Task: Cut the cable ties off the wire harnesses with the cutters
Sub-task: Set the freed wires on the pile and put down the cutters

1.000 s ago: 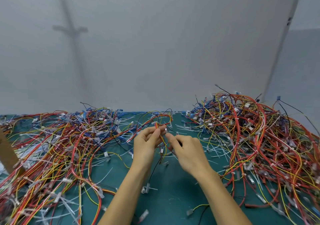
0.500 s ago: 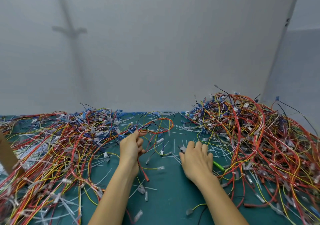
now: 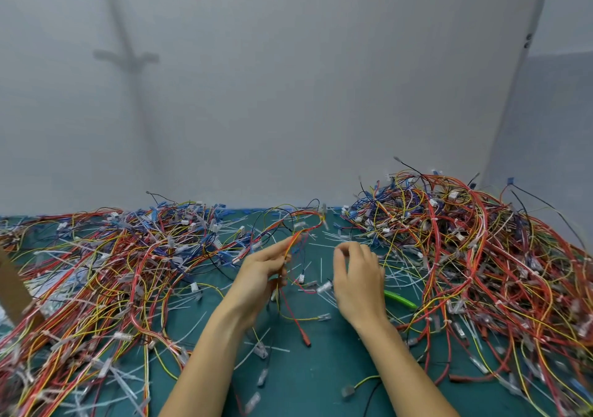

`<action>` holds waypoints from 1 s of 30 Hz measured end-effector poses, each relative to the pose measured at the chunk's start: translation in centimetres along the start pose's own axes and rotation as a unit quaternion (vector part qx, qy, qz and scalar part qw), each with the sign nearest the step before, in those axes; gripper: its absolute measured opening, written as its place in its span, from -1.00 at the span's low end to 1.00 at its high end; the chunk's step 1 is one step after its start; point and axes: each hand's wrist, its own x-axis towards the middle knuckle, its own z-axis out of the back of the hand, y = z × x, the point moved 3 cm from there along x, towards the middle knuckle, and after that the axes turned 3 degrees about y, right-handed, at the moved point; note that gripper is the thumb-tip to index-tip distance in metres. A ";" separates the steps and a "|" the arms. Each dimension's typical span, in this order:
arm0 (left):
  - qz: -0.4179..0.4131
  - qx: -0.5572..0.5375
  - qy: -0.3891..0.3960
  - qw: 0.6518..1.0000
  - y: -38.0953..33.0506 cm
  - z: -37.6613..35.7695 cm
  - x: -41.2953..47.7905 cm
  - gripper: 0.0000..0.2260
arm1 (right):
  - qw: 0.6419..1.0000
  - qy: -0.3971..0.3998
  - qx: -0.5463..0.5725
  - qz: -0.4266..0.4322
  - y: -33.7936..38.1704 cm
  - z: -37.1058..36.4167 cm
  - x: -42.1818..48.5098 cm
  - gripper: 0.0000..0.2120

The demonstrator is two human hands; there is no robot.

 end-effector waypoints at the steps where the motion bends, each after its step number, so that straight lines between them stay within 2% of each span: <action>1: -0.005 0.017 0.023 1.000 0.0 -0.2 -0.1 -0.53 | 0.994 -0.003 0.102 -0.031 0.0 0.2 0.2 -0.77; 3: -0.011 0.078 0.064 0.995 0.1 -0.8 -0.2 -0.47 | 0.944 0.018 0.307 -0.122 -0.2 0.3 0.5 -0.69; 5: -0.014 0.143 0.098 0.985 0.1 -1.4 -0.4 -0.45 | 0.844 0.062 0.495 -0.197 0.0 0.2 0.5 -0.60; 7: -0.012 0.187 0.114 0.976 0.0 -2.1 -0.6 -0.48 | 0.760 0.075 0.604 -0.228 -0.1 0.3 0.5 -0.54; 8: -0.014 0.205 0.116 0.972 0.0 -2.3 -0.6 -0.49 | 0.738 0.076 0.630 -0.232 -0.3 0.4 0.6 -0.54; 10: -0.022 0.256 0.115 0.960 0.2 -2.4 -0.7 -0.50 | 0.723 0.071 0.649 -0.226 -0.7 0.5 0.8 -0.59; 13: -0.044 0.343 0.060 0.936 0.5 -2.0 -0.6 -0.56 | 0.742 0.073 0.636 -0.202 -1.0 0.8 1.0 -0.80; 15: -0.080 0.350 -0.044 0.932 0.2 -1.6 -0.7 -0.62 | 0.749 0.089 0.631 -0.181 -0.8 1.0 1.0 -0.84; 17: -0.099 0.294 -0.165 0.936 -0.4 -0.9 -0.7 -0.69 | 0.783 0.109 0.596 -0.140 -0.4 1.2 1.0 -0.85; 19: -0.085 0.163 -0.228 0.956 -0.7 -0.3 -0.4 -0.74 | 0.848 0.128 0.510 -0.073 0.3 1.1 0.8 -0.82; 21: -0.043 0.017 -0.224 0.973 -0.8 0.0 -0.2 -0.76 | 0.906 0.148 0.398 -0.005 1.0 0.6 0.5 -0.79; 24: 0.026 -0.069 -0.152 0.986 -0.4 0.5 0.0 -0.54 | 0.954 0.173 0.234 0.074 1.6 -0.3 -0.1 -0.83; 25: 0.025 -0.084 -0.137 0.987 -0.3 0.5 0.0 -0.53 | 0.960 0.184 0.184 0.100 1.7 -0.7 -0.2 -0.84; 27: 0.009 -0.083 -0.138 0.987 -0.3 0.5 0.0 -0.65 | 0.962 0.218 0.107 0.128 1.7 -1.1 -0.5 -0.82; 30: -0.014 -0.063 -0.138 0.988 -0.5 0.0 -0.4 -0.79 | 0.959 0.248 0.081 0.113 1.6 -1.3 -0.5 -0.79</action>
